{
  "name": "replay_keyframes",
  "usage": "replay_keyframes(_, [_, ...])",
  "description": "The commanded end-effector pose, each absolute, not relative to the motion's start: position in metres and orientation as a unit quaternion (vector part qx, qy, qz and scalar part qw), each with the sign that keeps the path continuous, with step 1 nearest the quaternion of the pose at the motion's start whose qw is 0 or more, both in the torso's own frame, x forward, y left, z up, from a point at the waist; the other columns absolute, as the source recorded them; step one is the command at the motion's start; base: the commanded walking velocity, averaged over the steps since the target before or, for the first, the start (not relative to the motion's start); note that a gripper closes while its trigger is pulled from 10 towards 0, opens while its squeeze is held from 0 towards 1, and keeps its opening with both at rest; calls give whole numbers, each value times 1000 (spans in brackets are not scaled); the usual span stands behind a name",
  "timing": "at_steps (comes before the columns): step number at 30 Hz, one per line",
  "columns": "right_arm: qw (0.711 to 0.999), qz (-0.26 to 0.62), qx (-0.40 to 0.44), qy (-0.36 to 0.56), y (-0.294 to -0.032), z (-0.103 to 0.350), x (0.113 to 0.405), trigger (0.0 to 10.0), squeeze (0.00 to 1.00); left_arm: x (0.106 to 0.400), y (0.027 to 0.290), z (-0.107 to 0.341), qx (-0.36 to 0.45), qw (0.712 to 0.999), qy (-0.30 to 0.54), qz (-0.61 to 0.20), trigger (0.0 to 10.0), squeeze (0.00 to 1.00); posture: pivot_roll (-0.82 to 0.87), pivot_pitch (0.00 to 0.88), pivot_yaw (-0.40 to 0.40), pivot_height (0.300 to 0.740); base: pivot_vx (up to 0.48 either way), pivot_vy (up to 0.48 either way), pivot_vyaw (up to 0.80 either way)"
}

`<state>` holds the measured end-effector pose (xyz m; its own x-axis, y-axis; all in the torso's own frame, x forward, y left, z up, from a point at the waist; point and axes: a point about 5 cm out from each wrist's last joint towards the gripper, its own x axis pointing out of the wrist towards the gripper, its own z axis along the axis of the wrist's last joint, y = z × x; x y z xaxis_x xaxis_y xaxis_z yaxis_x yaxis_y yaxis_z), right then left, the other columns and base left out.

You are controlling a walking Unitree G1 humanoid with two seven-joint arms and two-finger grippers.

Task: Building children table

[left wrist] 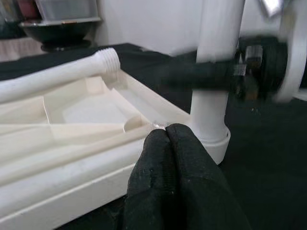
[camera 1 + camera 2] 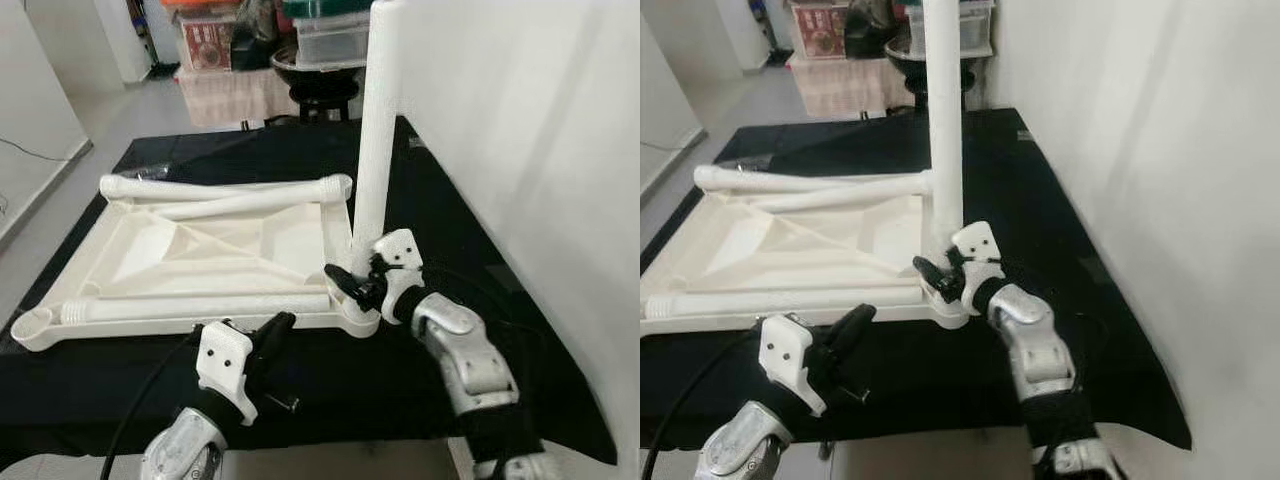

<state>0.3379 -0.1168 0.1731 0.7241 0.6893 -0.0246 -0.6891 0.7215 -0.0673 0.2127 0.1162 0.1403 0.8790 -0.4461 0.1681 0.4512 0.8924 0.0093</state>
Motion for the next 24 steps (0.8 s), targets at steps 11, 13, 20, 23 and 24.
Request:
replay_keyframes(11, [782,621,-54,-10,-117,218,348,10000,0,212,113,136,-18,968,-77,-239,10000,0,10,77,12,740,0,0,0])
replay_keyframes(13, [777,628,-55,-5,-117,218,349,10000,0,212,113,136,-18,968,-77,-240,10000,0,10,77,12,740,0,0,0])
replay_keyframes(20, [767,640,-45,8,-118,216,355,0,0,211,113,136,-20,967,-75,-242,10000,0,13,79,11,740,0,0,0])
replay_keyframes(23, [771,636,-37,6,-121,217,357,0,0,211,112,136,-21,967,-74,-243,10000,0,10,81,11,740,0,0,0])
replay_keyframes(24, [777,629,-37,3,-124,216,358,0,0,211,112,136,-22,967,-74,-243,10000,0,8,84,11,740,0,0,0])
